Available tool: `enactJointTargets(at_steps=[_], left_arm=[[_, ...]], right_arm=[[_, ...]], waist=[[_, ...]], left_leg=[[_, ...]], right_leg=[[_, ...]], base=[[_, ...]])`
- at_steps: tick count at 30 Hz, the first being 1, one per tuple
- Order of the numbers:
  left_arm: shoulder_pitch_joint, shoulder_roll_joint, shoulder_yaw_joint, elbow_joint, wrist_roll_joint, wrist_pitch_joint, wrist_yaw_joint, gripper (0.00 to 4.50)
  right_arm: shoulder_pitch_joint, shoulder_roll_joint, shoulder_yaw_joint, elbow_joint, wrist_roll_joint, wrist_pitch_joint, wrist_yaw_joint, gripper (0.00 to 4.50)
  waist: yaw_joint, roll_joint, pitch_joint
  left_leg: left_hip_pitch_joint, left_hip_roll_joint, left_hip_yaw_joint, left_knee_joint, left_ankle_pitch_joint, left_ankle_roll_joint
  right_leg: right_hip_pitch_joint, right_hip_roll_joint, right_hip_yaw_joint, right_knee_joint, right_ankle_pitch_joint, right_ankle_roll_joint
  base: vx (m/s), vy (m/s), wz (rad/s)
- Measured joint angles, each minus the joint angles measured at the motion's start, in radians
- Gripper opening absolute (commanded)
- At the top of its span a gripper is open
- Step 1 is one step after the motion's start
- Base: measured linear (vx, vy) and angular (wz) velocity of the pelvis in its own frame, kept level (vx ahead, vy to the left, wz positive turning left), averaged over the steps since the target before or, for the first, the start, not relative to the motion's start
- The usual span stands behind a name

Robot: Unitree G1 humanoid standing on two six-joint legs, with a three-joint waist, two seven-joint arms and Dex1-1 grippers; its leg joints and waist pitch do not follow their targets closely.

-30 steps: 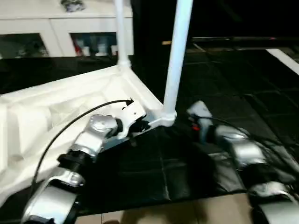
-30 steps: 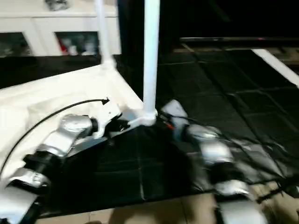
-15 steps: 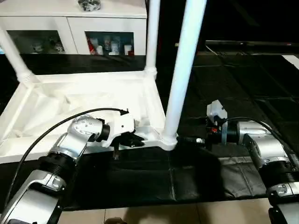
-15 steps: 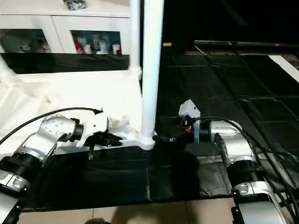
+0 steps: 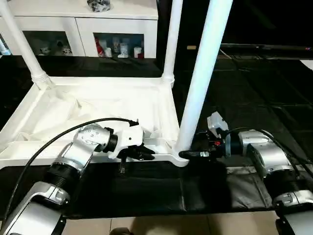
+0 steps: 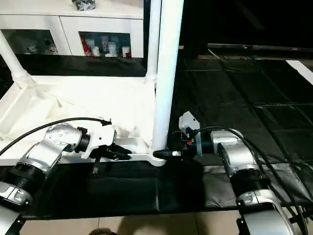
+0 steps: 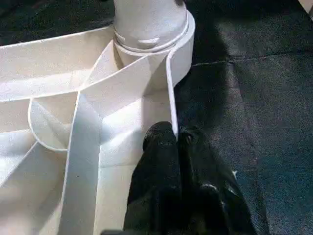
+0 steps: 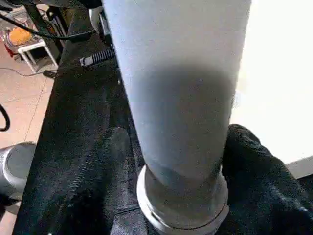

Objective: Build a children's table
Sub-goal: Rotate leg to tighten

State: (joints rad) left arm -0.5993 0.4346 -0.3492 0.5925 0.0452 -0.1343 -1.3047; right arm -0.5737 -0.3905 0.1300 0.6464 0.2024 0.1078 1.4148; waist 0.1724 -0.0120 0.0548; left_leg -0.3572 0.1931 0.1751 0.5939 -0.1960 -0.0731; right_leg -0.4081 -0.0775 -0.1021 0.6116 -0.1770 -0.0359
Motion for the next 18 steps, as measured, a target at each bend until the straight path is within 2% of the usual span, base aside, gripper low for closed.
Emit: enactJointTargets(at_steps=[10, 16, 18], left_arm=[[0.000, 0.003, 0.000, 0.000, -0.002, -0.002, -0.001, 0.00], [-0.001, -0.017, 0.003, 0.003, -0.002, 0.017, 0.017, 0.00], [-0.009, -0.037, 0.011, 0.018, 0.002, 0.052, 0.052, 0.00]], right_arm=[[-0.017, 0.004, -0.001, 0.024, 0.000, 0.001, 0.006, 2.09], [0.005, 0.014, -0.008, -0.004, 0.003, 0.031, -0.005, 1.98], [0.031, 0.026, -0.034, -0.034, 0.006, 0.061, -0.061, 1.98]], waist=[[0.000, 0.000, 0.000], [0.004, 0.000, -0.001], [0.006, 0.001, -0.001]], left_leg=[[0.000, 0.000, 0.000, 0.000, 0.000, 0.000], [0.000, 0.000, 0.000, 0.000, 0.000, 0.000], [0.003, 0.000, 0.001, 0.000, 0.000, 0.000]], right_leg=[[0.000, 0.000, 0.000, 0.000, 0.000, 0.000], [0.001, 0.000, 0.000, 0.001, 0.000, 0.000], [0.004, -0.001, 0.000, 0.001, 0.000, 0.000]], base=[[0.000, 0.000, 0.00], [0.000, 0.000, 0.00], [0.000, 0.000, 0.00]])
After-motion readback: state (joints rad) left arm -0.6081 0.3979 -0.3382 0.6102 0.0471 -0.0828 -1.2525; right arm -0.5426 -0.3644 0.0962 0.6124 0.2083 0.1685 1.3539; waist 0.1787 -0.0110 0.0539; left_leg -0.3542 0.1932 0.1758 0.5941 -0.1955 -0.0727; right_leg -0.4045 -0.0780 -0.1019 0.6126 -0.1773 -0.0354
